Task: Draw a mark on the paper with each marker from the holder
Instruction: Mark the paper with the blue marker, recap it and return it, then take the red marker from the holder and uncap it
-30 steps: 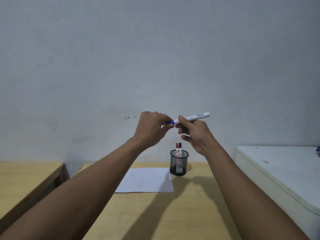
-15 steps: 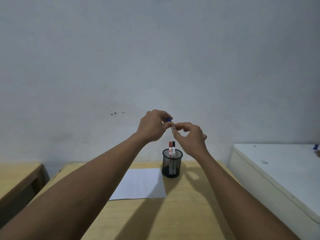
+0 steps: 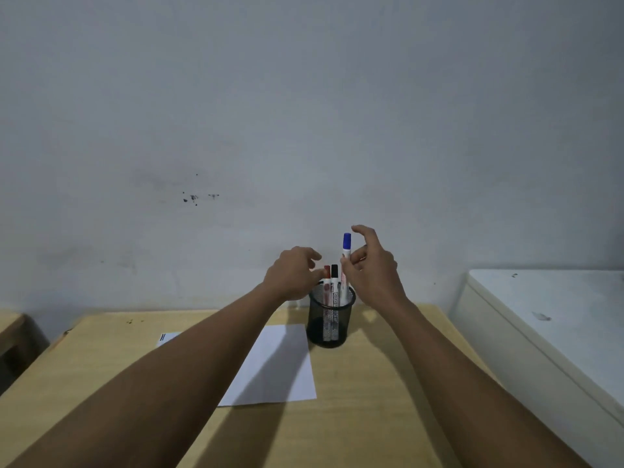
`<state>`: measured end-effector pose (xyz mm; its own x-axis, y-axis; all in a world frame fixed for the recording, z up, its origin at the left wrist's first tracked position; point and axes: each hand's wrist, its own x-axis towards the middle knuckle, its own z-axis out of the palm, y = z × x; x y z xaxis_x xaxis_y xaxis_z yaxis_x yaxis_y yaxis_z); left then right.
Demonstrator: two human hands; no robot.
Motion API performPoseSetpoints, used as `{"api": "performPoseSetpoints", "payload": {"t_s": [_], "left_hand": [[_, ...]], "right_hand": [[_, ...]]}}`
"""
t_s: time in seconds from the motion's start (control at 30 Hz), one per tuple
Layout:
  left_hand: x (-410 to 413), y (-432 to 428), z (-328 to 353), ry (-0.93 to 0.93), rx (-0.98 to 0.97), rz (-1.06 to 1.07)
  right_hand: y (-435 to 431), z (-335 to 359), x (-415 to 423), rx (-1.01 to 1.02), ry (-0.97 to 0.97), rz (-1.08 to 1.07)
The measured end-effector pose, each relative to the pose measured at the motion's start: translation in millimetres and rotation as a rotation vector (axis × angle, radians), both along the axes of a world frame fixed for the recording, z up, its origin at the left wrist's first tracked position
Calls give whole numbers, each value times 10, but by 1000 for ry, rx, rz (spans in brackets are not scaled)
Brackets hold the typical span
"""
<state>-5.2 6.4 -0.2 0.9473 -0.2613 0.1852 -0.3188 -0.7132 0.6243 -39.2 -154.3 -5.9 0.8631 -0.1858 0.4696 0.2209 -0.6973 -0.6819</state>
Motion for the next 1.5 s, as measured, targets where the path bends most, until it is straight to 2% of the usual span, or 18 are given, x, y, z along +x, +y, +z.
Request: {"api": "performPoseSetpoints", "payload": {"t_s": [0.23,0.4,0.63,0.8,0.9,1.03,1.1,1.17,1.27,1.33,1.5], "left_hand": [[186,-111,-240,28,-8,-17],[245,-139,-333,23,-77,3],[235,-181,-249,10,-278,80],[47,-65,73,-33,-494,88],[-96,141,374,-8,-724,145],[-372,414,731,18,-902,202],[-531,554,844,38,-948,217],[-683,712,901,64,-947,196],[-902,935,919,57,-818,133],[-1034,1038,909,14,-776,83],[-1242,1262,865,-201,-603,6]], "right_hand": [[-34,-285,116,-221,176,-34],[-59,-408,189,-230,167,-77],[-57,-336,165,-193,137,-99],[4,-84,30,-47,41,-85],[99,146,-85,58,118,14],[282,420,-328,327,139,224],[377,547,-453,542,105,273],[479,668,-562,826,102,318],[650,819,-679,1211,100,427],[794,864,-758,1239,114,499],[1146,813,-917,1032,193,584]]}}
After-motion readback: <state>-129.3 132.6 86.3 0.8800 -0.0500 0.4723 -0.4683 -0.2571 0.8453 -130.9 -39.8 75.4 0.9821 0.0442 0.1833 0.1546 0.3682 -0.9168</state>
